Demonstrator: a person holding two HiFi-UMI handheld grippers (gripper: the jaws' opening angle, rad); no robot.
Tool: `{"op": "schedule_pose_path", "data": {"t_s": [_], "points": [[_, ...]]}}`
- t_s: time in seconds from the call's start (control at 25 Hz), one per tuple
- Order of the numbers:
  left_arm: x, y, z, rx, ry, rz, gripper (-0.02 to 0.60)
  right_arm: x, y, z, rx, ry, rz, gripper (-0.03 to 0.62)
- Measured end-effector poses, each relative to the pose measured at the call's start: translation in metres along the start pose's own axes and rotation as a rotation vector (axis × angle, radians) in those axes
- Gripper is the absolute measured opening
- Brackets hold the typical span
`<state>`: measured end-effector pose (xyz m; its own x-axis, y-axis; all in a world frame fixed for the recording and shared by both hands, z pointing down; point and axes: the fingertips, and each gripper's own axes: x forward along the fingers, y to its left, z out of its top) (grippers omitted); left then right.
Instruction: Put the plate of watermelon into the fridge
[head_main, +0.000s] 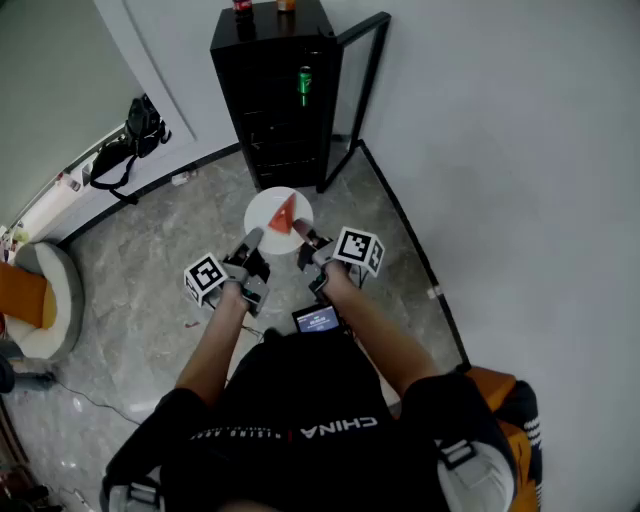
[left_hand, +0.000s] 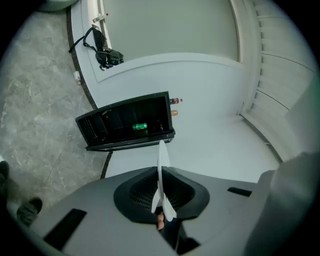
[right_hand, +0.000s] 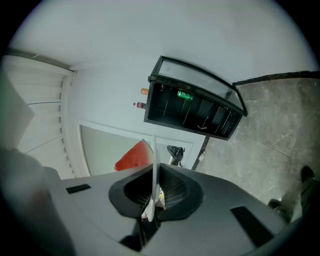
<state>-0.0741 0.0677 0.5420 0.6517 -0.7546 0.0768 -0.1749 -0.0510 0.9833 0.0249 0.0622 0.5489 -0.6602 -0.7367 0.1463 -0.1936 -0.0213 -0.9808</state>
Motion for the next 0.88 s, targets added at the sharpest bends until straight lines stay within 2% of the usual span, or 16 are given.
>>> {"op": "schedule_pose_path", "data": {"t_s": [0.88], "points": [[-0.0015, 0.0022, -0.0063, 0.009, 0.012, -0.001, 0.032, -0.0057, -0.0045, -0.0020, 0.016, -0.007, 0.004, 0.029]]}}
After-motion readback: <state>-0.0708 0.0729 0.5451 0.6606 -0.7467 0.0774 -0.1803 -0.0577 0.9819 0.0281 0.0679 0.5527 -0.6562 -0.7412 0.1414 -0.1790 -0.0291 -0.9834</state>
